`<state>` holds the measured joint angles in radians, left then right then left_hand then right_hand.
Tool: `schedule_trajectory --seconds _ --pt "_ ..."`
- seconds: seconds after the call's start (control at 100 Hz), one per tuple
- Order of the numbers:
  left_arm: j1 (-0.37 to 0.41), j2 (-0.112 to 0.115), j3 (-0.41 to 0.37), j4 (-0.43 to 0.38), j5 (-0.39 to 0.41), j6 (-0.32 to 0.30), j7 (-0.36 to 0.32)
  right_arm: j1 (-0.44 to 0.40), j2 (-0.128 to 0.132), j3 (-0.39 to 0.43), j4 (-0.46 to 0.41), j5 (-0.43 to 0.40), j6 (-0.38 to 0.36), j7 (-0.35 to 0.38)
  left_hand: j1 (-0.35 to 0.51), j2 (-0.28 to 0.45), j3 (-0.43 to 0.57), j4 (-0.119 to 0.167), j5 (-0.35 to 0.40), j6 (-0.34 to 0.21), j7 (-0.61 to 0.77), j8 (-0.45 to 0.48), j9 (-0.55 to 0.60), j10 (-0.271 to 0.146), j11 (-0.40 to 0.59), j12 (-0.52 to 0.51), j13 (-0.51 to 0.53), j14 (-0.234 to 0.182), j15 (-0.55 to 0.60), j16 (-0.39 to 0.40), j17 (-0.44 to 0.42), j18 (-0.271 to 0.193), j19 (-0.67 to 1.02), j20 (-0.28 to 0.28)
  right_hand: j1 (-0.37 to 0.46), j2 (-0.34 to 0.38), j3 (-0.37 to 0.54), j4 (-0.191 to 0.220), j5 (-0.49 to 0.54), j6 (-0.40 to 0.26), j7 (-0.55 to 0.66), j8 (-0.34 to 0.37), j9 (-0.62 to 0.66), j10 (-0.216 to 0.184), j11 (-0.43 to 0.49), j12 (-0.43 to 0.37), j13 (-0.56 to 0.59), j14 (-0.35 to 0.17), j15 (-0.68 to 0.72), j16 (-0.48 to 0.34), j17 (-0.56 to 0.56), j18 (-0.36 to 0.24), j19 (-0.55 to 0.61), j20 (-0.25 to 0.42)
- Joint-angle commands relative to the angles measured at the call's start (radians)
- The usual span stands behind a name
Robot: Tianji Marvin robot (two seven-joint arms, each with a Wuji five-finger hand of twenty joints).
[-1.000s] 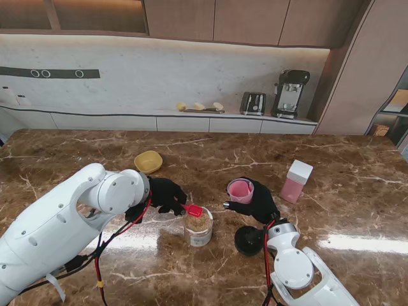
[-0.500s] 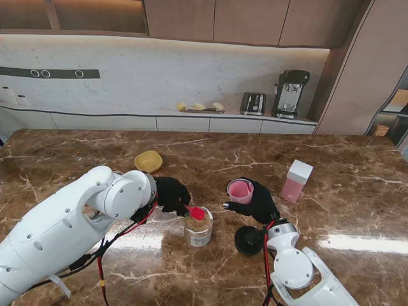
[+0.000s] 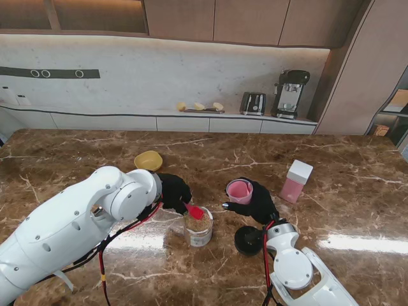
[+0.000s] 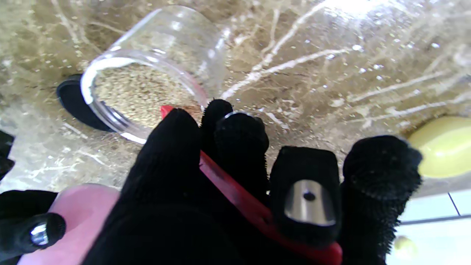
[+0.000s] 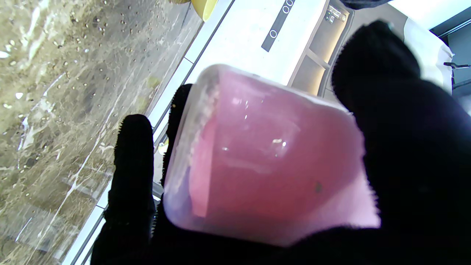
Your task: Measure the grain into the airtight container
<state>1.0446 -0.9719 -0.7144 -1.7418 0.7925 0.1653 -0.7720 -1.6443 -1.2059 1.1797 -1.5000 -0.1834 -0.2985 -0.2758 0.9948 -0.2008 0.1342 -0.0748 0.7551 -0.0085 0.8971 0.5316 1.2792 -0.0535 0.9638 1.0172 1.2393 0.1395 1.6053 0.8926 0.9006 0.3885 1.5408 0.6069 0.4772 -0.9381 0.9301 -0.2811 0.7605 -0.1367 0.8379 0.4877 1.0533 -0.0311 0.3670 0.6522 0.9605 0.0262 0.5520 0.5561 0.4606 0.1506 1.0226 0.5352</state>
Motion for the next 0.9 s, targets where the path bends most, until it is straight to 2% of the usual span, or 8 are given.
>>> schedule_trajectory --seconds 0.0,0.03,0.07,0.38,0.4,0.43,0.69,0.89 --pt "0.017 -0.002 -0.01 -0.01 0.01 -0.013 0.004 -0.006 -0.003 -0.001 0.004 0.008 0.004 0.014 -0.011 -0.023 0.052 -0.007 0.021 0.011 0.019 -0.021 0.08 -0.011 0.001 -0.008 0.03 -0.005 0.117 -0.011 0.039 0.012 0.089 -0.016 0.079 0.2 0.187 -0.005 0.093 -0.176 0.048 0.006 -0.011 -0.036 -0.005 -0.009 -0.023 -0.033 -0.001 -0.008 -0.004 -0.003 -0.019 0.02" --pt "0.022 -0.003 -0.013 -0.012 0.024 -0.019 0.008 -0.006 -0.003 -0.002 0.004 0.009 0.004 0.014 -0.011 -0.027 0.054 -0.006 0.022 0.012 0.018 -0.025 0.08 -0.01 0.002 -0.008 0.03 -0.005 0.117 -0.011 0.04 0.011 0.089 -0.016 0.078 0.2 0.186 -0.006 0.093 -0.176 0.048 0.006 -0.01 -0.037 -0.005 -0.009 -0.024 -0.033 -0.001 -0.008 -0.004 -0.003 -0.019 0.02" --pt "0.027 -0.004 -0.015 -0.014 0.038 -0.026 0.011 -0.006 -0.003 -0.002 0.004 0.009 0.004 0.014 -0.04 -0.04 0.107 -0.014 0.021 0.013 0.029 -0.049 0.079 -0.01 0.007 -0.015 0.03 -0.004 0.118 -0.013 0.042 0.01 0.087 -0.013 0.079 0.2 0.187 -0.006 0.093 -0.176 0.048 0.006 -0.011 -0.035 -0.005 -0.009 -0.024 -0.033 -0.001 -0.008 -0.004 -0.003 -0.019 0.02" --pt "0.031 -0.012 0.01 -0.015 0.118 -0.077 0.052 -0.006 -0.003 -0.003 0.004 0.014 0.003 0.015 -0.052 -0.071 0.147 -0.014 0.042 0.035 0.009 -0.091 0.083 -0.01 0.014 -0.023 0.03 0.003 0.12 -0.014 0.053 0.009 0.087 -0.016 0.076 0.201 0.186 -0.006 0.092 -0.175 0.048 0.006 -0.011 -0.036 -0.005 -0.01 -0.024 -0.032 -0.001 -0.008 -0.005 -0.002 -0.019 0.02" --pt "0.03 -0.013 0.013 -0.016 0.122 -0.079 0.053 -0.006 -0.003 -0.003 0.003 0.015 0.003 0.015 -0.076 -0.082 0.194 -0.024 0.04 0.038 0.021 -0.108 0.081 -0.008 0.02 -0.035 0.03 0.003 0.121 -0.015 0.053 0.007 0.089 -0.02 0.077 0.202 0.187 -0.006 0.092 -0.175 0.048 0.006 -0.011 -0.036 -0.004 -0.01 -0.024 -0.032 -0.001 -0.008 -0.005 -0.002 -0.019 0.02" --pt "0.028 -0.013 0.017 -0.019 0.128 -0.079 0.053 -0.006 -0.003 -0.003 0.003 0.015 0.003 0.015 -0.082 -0.088 0.208 -0.027 0.042 0.042 0.022 -0.115 0.081 -0.005 0.021 -0.039 0.03 0.003 0.121 -0.016 0.053 0.007 0.089 -0.022 0.077 0.201 0.186 -0.006 0.092 -0.174 0.048 0.006 -0.01 -0.035 -0.004 -0.011 -0.024 -0.032 -0.001 -0.008 -0.005 -0.002 -0.019 0.02" --pt "0.01 -0.015 0.056 -0.021 0.164 -0.101 0.064 -0.006 -0.004 -0.002 0.004 0.02 -0.002 0.017 -0.087 -0.094 0.22 -0.027 0.051 0.046 0.016 -0.126 0.081 -0.006 0.021 -0.04 0.03 0.009 0.12 -0.016 0.053 0.012 0.087 -0.022 0.075 0.202 0.186 -0.007 0.091 -0.176 0.048 0.006 -0.011 -0.037 -0.004 -0.011 -0.024 -0.032 -0.001 -0.008 -0.006 -0.003 -0.019 0.02" --pt "-0.022 -0.014 0.1 -0.004 0.151 -0.102 0.064 -0.007 -0.004 -0.001 0.003 0.021 -0.004 0.016 -0.09 -0.097 0.224 -0.028 0.051 0.036 0.019 -0.125 0.081 -0.007 0.021 -0.04 0.03 0.007 0.119 -0.016 0.049 0.01 0.086 -0.023 0.075 0.203 0.185 -0.007 0.093 -0.175 0.048 0.006 -0.011 -0.036 -0.004 -0.011 -0.024 -0.033 -0.001 -0.008 -0.005 -0.003 -0.019 0.021"
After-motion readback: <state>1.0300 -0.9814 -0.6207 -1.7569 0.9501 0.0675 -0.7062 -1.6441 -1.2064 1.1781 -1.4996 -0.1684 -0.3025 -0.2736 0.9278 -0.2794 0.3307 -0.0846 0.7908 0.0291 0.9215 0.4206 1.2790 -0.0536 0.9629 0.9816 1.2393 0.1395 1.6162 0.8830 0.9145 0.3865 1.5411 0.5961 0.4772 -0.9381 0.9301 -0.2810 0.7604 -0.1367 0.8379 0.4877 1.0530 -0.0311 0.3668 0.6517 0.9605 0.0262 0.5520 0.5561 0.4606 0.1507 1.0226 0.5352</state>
